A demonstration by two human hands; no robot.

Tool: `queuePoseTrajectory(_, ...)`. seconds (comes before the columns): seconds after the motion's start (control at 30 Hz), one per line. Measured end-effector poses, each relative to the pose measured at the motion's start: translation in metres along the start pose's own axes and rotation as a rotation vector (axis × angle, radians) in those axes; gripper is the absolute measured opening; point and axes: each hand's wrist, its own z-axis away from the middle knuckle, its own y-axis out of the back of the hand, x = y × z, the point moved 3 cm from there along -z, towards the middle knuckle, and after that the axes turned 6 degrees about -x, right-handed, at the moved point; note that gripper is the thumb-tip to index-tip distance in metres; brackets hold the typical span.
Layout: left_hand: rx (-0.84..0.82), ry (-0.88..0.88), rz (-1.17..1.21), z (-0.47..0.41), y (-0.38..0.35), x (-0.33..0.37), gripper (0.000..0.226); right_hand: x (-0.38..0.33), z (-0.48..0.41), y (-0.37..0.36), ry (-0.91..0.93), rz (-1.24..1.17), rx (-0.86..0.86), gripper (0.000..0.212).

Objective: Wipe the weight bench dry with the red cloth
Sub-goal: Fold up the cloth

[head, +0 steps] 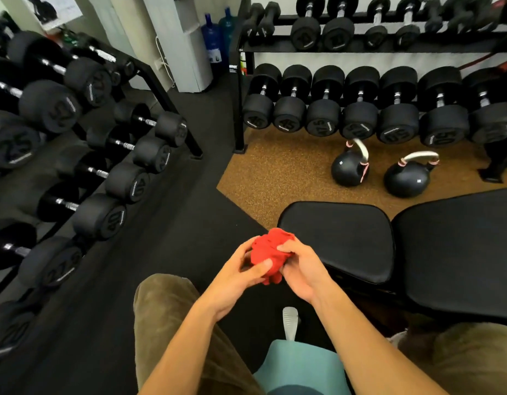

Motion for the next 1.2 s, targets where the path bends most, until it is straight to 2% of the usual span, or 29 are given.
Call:
queuePoseTrajectory(0.1,0.111,-0.036,0.086,-0.011,0.034,-0.016,0.063,0.016,-0.023,-0.006,-0.038,-0.001,-0.035,0.046)
queuePoseTrajectory(0.3,0.227,0.001,0.278,-0.041,0.084,-0.032,0.056,0.026,-0.079,-0.005,-0.036,0.462,0.110,0.040)
queuePoseTrajectory(0.47,0.256,0.107,0.414,-0.084,0.112,-0.046,0.040,0.045,-0.127,0.007,-0.233,0.388,0.019,0.043)
queuePoseTrajectory(0.57,0.313,0.236,0.460,-0.107,0.121,-0.069,0.028,0.057,-0.159,0.021,-0.232,0.424,0.105,0.035)
queuePoseTrajectory(0.7,0.375,0.398,0.395,-0.145,0.138,-0.117,0.040,0.082,-0.211,0.051,-0.305,0.539,0.216,0.033)
queuePoseTrajectory(0.83,0.437,0.477,0.481,-0.178,0.157,-0.169,0.030,0.113,-0.257,0.086,-0.407,0.545,0.297,0.042)
queuePoseTrajectory(0.97,0.545,0.563,0.572,-0.206,0.170,-0.223,0.035,0.148,-0.292,0.112,-0.496,0.591,0.345,0.026)
queuePoseTrajectory(1.2,0.723,0.657,0.611,-0.250,0.193,-0.326,0.039,0.213,-0.358,0.159,-0.550,0.773,0.495,0.027)
